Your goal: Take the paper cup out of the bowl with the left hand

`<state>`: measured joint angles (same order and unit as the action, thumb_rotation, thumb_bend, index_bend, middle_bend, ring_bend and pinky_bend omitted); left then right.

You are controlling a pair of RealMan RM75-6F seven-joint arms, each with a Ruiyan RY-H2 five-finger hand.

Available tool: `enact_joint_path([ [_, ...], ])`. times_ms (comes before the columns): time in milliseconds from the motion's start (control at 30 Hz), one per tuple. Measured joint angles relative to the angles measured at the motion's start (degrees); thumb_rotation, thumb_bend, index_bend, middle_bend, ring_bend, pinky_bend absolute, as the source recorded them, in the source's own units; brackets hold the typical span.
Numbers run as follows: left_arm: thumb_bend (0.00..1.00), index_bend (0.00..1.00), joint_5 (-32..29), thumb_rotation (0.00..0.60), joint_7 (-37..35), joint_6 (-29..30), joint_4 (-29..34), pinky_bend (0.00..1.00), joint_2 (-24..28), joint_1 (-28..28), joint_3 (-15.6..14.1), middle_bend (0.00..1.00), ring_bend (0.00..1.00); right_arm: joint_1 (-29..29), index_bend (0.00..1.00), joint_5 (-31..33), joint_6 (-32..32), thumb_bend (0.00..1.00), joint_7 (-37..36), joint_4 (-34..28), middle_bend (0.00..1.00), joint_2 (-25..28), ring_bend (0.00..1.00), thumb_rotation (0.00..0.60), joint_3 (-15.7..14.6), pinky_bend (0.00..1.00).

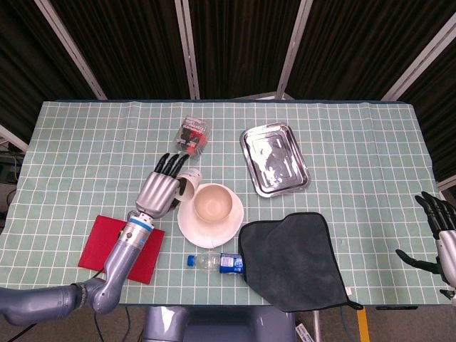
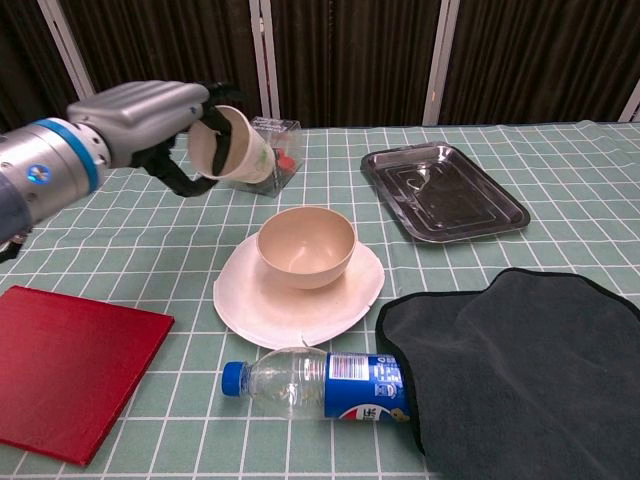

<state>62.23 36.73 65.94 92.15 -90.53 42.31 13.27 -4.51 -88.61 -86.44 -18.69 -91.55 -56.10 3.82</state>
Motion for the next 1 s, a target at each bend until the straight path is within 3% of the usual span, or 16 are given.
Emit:
enact_joint_path([
  [167,0.56,0.62,-1.5,0.6,-2.2,-0.3,1.7,0.0,7.2,-3.1,-1.7,0.0,0.0,-0.1,0.04,-0.1,0.1,0.03,1.0,-0.3,0.0,-0.3,0.0,0.6,0.0,0.0],
  [433,0.56,0.62,-13.5,0.6,-2.5,-7.4,1.3,0.0,12.7,-4.9,-4.6,0.0,0.0,-0.2,0.04,-0.3,0.5,0.03,3.1,-0.7,0.0,-0.8,0.0,0.6,-0.3,0.0],
  [633,0.56,0.6,-20.9,0.6,-1.9,-13.1,-0.9,0.0,14.1,-3.8,-6.1,0.0,0.0,-0.2,0.04,-0.1,0.5,0.03,3.2,-0.7,0.0,-0.9,0.0,0.6,-0.2,0.0],
  [833,0.55,0.51,-21.2,0.6,-3.0,-13.4,-3.5,0.0,13.0,-3.2,-7.2,0.0,0.0,-0.3,0.04,-0.1,0.5,0.03,3.0,-0.6,0.0,-0.9,0.0,0.6,-0.2,0.0],
  [1000,0.47,0.39,-20.0,0.6,-3.5,-11.3,-4.0,0.0,12.1,-3.3,-7.6,0.0,0.0,-0.2,0.04,-0.1,0.4,0.03,2.9,-0.6,0.0,-0.9,0.0,0.6,-0.1,0.0],
])
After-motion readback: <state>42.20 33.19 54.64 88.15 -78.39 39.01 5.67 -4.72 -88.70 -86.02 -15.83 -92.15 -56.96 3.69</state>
